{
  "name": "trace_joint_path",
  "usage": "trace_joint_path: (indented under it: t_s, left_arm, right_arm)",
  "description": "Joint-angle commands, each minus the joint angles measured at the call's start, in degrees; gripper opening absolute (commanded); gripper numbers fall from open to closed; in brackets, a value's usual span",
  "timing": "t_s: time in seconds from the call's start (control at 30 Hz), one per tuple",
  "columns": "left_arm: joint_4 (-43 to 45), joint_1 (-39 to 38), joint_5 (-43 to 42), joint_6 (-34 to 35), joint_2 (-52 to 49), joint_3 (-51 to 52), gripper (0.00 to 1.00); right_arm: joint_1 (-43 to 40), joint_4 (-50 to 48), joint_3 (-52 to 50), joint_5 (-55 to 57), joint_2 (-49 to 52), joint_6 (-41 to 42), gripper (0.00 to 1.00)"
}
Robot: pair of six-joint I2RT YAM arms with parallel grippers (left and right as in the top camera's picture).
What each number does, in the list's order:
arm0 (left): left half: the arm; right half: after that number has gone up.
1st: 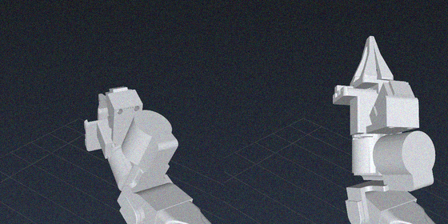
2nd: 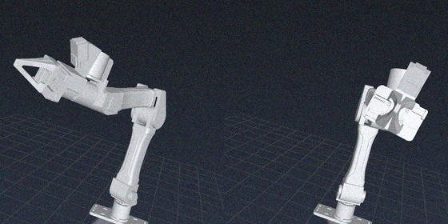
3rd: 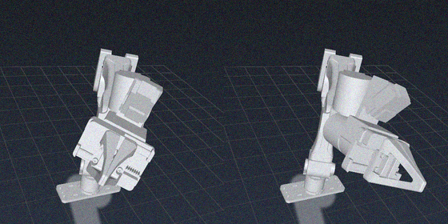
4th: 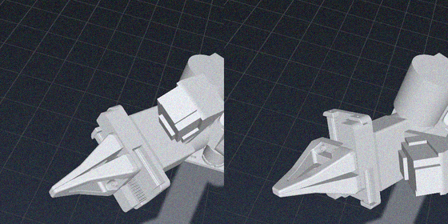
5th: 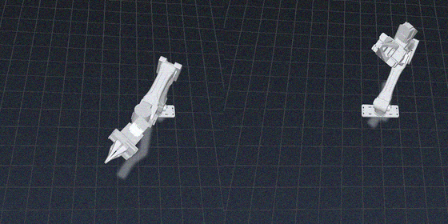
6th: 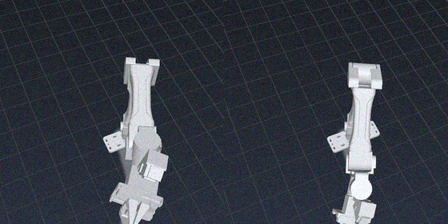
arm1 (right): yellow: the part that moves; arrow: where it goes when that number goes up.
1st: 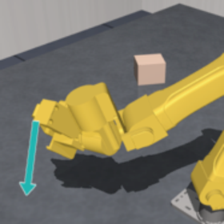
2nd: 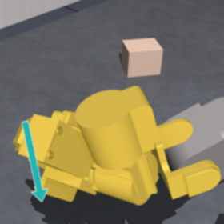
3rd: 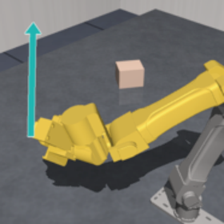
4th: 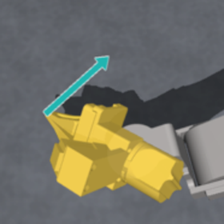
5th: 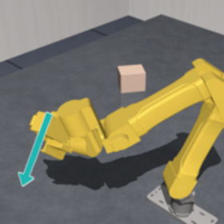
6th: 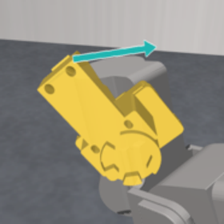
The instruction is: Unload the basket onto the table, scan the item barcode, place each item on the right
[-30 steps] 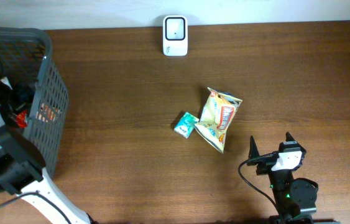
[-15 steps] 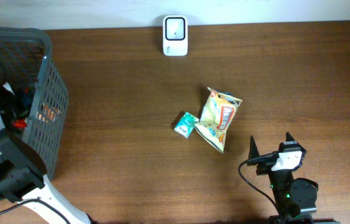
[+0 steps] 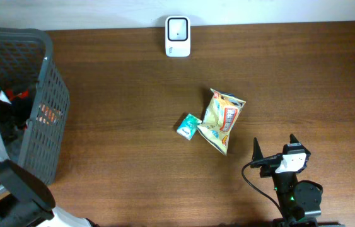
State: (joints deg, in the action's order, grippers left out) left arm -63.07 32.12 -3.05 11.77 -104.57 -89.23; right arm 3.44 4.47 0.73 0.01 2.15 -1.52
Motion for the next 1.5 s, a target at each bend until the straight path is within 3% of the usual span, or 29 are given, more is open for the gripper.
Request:
trace_joint_path:
  t_s: [0.0, 0.2, 0.3, 0.73, 0.87, 0.97, 1.0, 1.27, 1.47]
  left_arm:
    - [11.7, -0.1, -2.4, 0.2, -0.9, 8.6, 0.86]
    - [24.9, -0.1, -8.4, 2.9, -1.0, 15.0, 0.84]
    - [25.3, -0.2, -8.3, 7.2, -1.2, 15.1, 0.71]
    - [30.1, -3.9, -0.2, 8.5, -7.6, 15.1, 0.62]
    - [29.8, -3.8, 0.1, 8.3, -7.9, 15.1, 0.34]
    - [29.3, -3.8, 0.1, 8.3, -7.9, 15.1, 0.04]
    - [29.0, -3.8, 0.1, 8.3, -7.9, 15.0, 0.00]
    - [21.3, -2.7, 0.1, 8.3, -1.3, 10.8, 0.00]
    - [16.8, -0.3, -0.2, 8.4, 18.0, 3.6, 0.00]
  right_arm:
    - [0.3, 0.2, -0.4, 0.5, -0.3, 0.0, 0.98]
    - [0.3, 0.2, -0.4, 0.5, -0.3, 0.0, 0.98]
    - [0.3, 0.2, -0.4, 0.5, -0.3, 0.0, 0.98]
    - [0.3, 0.2, -0.4, 0.5, -0.3, 0.0, 0.98]
    - [0.3, 0.2, -0.4, 0.5, -0.3, 0.0, 0.98]
    - [0.3, 0.2, -0.4, 0.5, -0.3, 0.0, 0.98]
    - [0.3, 0.2, -0.4, 0.5, -0.3, 0.0, 0.98]
    - [0.3, 0.2, -0.4, 0.5, -0.3, 0.0, 0.98]
    - [0.3, 0.2, -0.4, 0.5, -0.3, 0.0, 0.98]
